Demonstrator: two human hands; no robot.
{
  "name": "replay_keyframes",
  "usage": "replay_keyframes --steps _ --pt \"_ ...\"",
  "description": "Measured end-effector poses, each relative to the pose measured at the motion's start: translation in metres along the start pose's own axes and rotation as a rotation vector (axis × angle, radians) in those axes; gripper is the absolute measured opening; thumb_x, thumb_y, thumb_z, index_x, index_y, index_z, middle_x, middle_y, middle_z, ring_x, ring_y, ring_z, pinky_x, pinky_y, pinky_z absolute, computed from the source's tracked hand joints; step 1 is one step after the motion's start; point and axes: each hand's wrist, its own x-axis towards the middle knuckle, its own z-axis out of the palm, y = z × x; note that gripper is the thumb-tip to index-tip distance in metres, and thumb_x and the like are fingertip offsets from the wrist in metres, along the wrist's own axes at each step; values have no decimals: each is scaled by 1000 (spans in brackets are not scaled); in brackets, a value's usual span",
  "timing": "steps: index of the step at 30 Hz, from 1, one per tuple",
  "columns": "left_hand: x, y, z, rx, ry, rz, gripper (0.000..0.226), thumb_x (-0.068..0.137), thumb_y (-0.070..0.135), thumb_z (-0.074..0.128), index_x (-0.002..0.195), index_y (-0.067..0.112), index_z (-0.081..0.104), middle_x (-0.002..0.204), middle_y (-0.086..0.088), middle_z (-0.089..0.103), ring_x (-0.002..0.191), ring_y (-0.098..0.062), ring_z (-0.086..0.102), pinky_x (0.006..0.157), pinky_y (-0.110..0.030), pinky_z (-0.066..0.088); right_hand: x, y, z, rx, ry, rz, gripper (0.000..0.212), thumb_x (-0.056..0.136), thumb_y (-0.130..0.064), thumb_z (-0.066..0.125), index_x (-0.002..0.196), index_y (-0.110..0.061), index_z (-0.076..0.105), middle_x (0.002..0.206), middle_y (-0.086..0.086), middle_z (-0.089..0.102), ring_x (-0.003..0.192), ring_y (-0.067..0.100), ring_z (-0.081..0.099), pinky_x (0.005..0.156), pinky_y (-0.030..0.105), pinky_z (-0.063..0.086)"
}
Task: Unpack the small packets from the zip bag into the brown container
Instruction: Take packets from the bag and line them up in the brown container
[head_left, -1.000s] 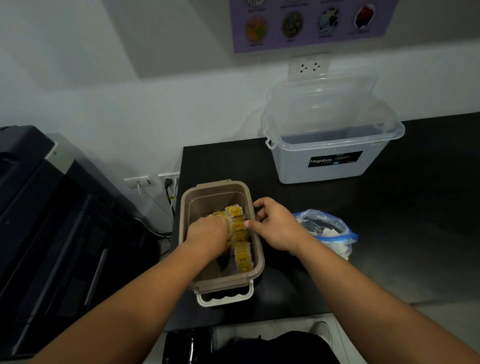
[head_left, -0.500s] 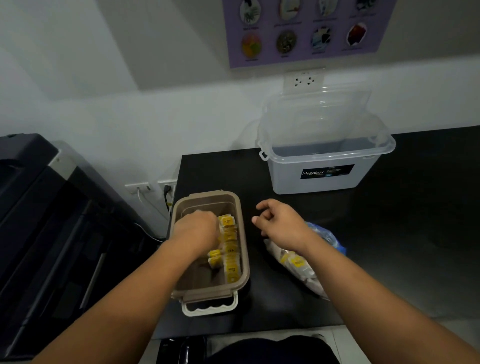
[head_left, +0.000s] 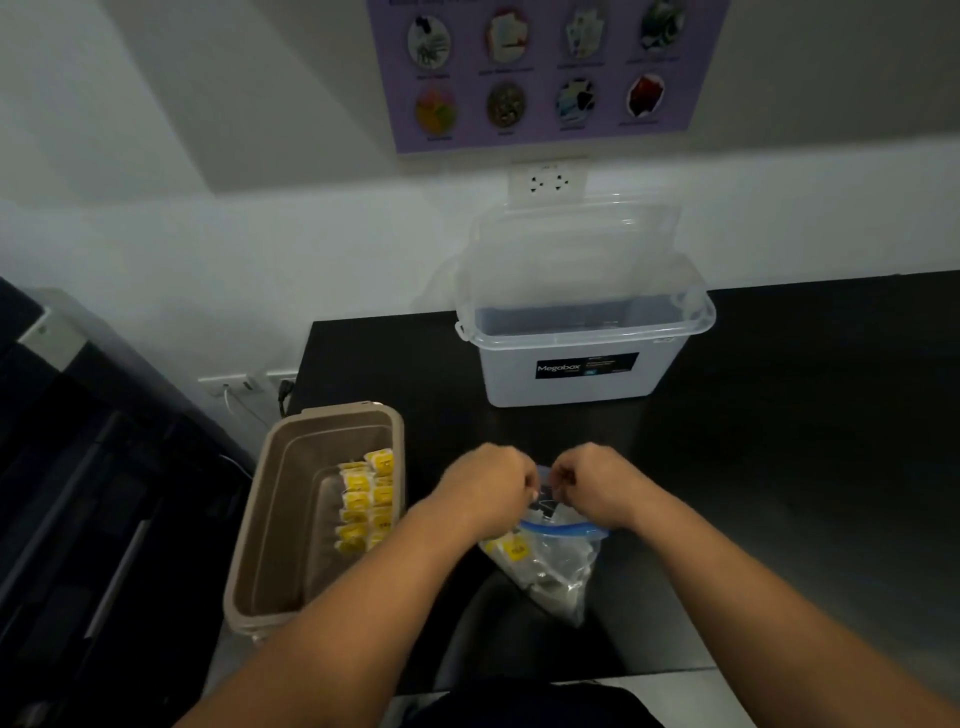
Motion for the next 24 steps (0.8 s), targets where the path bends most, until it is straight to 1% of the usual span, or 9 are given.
replay_keyframes --steps 3,7,9,11,13,15,18,21,24 --pt "25 3 29 59 -138 -55 14 97 23 60 106 26 70 97 0 69 87 -16 67 84 -39 58 4 16 9 -102 -59 32 7 95 -21 64 92 -24 70 95 -1 70 86 15 69 84 36 60" --pt "36 -3 47 61 -262 -54 24 100 26 55 119 23 70 113 -6 69 101 -25 65 94 -43 54 2 27 8 -151 -184 -65 17 90 -34 57 78 -24 65 84 -1 68 84 22 68 76 37 55" --pt "37 -5 48 50 -265 -68 30 103 38 49 123 26 68 118 -6 67 105 -25 64 95 -41 52 -3 31 2 -150 -272 -121 28 84 -52 61 86 -25 67 88 -3 66 88 20 64 77 35 48" --pt "38 -6 46 62 -290 -73 37 105 45 43 125 25 66 118 -6 66 106 -25 63 93 -38 50 -7 33 1 -242 -322 -162 50 73 -68 70 106 -30 65 103 -4 64 101 19 54 88 39 41" --pt "38 -4 41 73 -318 -74 41 106 48 40 125 23 66 117 -6 66 106 -24 62 93 -38 50 -10 35 10 -377 -272 -216 66 66 -68 76 120 -35 59 116 -6 59 108 18 44 98 42 35" --pt "39 -3 36 111 -316 -69 43 105 50 39 122 23 67 116 -6 67 105 -24 61 94 -40 50 -9 37 23 -457 -178 -258 69 68 -60 79 128 -32 56 123 -6 57 113 19 43 102 43 34" --pt "39 -2 31 167 -282 -62 42 104 49 41 113 20 70 110 -4 68 102 -23 61 91 -41 51 -4 41 33 -496 -34 -312 58 77 -49 75 127 -25 58 129 -2 56 119 21 44 103 43 35" --pt "36 -4 31 183 -190 -61 32 101 42 49 100 20 73 102 -1 70 99 -21 63 88 -41 53 1 48 36 -500 94 -364 43 85 -35 68 126 -21 63 136 -1 52 127 22 43 104 42 32" --pt "33 -6 36 168 -120 -81 23 94 41 58 94 27 76 94 6 72 94 -17 66 86 -41 56 3 52 39 -498 258 -451 32 82 -26 74 113 -19 72 124 1 59 125 24 50 104 42 38"
